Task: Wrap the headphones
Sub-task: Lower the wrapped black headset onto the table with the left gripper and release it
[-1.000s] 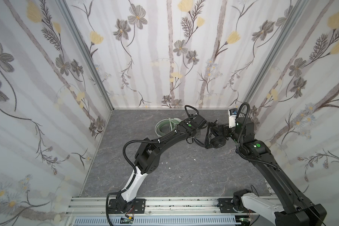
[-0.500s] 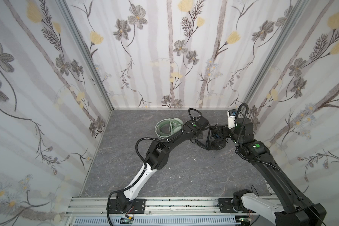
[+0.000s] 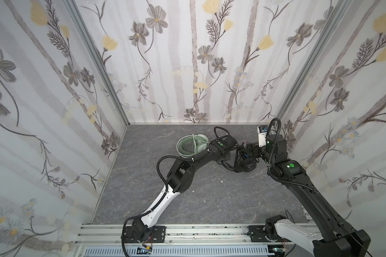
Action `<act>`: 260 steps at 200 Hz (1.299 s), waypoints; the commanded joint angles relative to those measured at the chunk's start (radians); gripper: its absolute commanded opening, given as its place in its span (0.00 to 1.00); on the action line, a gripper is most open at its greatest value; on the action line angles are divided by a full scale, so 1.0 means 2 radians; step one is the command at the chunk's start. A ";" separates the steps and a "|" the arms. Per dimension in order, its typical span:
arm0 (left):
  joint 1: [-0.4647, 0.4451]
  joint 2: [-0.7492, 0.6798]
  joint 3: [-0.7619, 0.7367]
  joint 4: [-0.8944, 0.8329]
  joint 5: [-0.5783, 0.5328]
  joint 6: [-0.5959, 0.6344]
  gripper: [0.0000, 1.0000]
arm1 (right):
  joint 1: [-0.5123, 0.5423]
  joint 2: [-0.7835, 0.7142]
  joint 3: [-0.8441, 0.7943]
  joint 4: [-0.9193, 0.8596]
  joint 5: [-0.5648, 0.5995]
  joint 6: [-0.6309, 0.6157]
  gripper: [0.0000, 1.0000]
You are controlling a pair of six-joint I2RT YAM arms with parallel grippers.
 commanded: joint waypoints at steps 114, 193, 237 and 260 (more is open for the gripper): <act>0.002 -0.015 -0.030 0.028 0.000 -0.013 0.64 | 0.001 -0.008 -0.013 0.021 -0.006 0.000 1.00; -0.008 -0.103 -0.121 0.054 -0.004 -0.003 0.79 | 0.001 -0.034 -0.040 0.033 -0.012 0.013 1.00; -0.027 -0.208 -0.230 0.080 0.005 0.003 0.87 | -0.003 -0.080 -0.089 0.085 -0.010 0.049 1.00; -0.055 -0.267 -0.281 0.094 -0.005 0.035 0.90 | -0.010 -0.109 -0.136 0.122 -0.001 0.079 1.00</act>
